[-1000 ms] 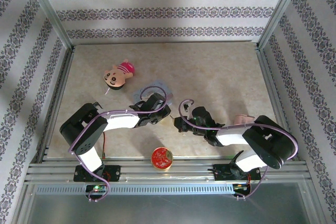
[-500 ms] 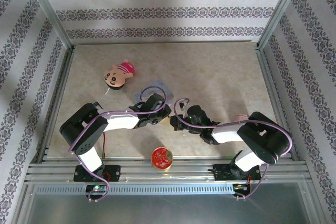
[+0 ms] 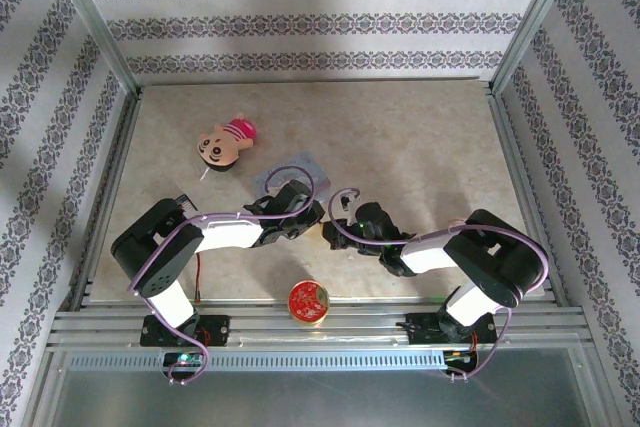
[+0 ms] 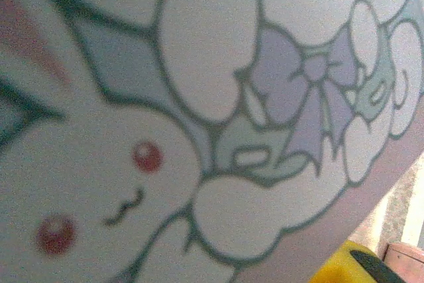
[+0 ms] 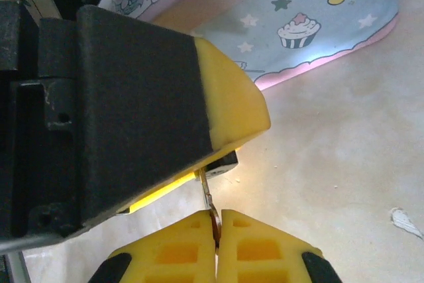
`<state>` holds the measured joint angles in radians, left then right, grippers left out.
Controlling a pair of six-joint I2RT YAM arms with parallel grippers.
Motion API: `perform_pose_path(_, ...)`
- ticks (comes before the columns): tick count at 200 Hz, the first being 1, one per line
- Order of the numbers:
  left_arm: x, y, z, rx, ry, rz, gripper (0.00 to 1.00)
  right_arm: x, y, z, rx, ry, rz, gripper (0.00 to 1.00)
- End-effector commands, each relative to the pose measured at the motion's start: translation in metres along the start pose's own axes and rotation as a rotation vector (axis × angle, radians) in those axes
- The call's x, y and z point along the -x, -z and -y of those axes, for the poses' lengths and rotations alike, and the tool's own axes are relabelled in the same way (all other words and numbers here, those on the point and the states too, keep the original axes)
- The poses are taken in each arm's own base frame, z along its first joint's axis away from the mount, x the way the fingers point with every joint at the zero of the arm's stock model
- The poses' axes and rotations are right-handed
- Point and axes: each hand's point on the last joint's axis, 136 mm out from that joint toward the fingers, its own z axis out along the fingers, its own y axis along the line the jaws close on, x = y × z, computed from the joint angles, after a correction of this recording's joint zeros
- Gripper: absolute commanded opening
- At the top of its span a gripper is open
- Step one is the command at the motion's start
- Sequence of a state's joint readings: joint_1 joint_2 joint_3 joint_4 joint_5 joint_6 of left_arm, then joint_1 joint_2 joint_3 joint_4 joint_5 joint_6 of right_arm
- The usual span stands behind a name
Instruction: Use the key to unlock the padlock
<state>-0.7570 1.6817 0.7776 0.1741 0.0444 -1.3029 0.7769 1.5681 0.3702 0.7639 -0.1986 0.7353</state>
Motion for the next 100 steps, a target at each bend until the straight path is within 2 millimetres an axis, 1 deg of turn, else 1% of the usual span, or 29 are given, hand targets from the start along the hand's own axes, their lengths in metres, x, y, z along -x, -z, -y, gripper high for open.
perform_pose_path(1,0.016,0.008,0.018,-0.077,0.028,0.052,0.20,0.001,0.002,-0.002,0.008,-0.006,0.024,0.00)
perform_pose_path(14,0.016,0.007,0.018,-0.078,0.029,0.053,0.20,0.003,0.003,-0.003,0.013,-0.004,0.031,0.00)
perform_pose_path(16,0.016,0.007,0.018,-0.077,0.029,0.052,0.20,-0.005,0.005,0.002,0.001,-0.006,0.017,0.00)
perform_pose_path(18,0.016,0.007,0.018,-0.078,0.029,0.052,0.20,-0.006,0.006,0.004,-0.003,-0.007,0.013,0.00)
perform_pose_path(51,0.016,0.008,0.022,-0.088,0.030,0.054,0.20,-0.011,0.010,0.007,-0.008,-0.011,0.007,0.00)
perform_pose_path(100,0.016,0.008,0.023,-0.092,0.030,0.051,0.20,-0.015,0.008,0.007,-0.006,-0.014,-0.011,0.00)
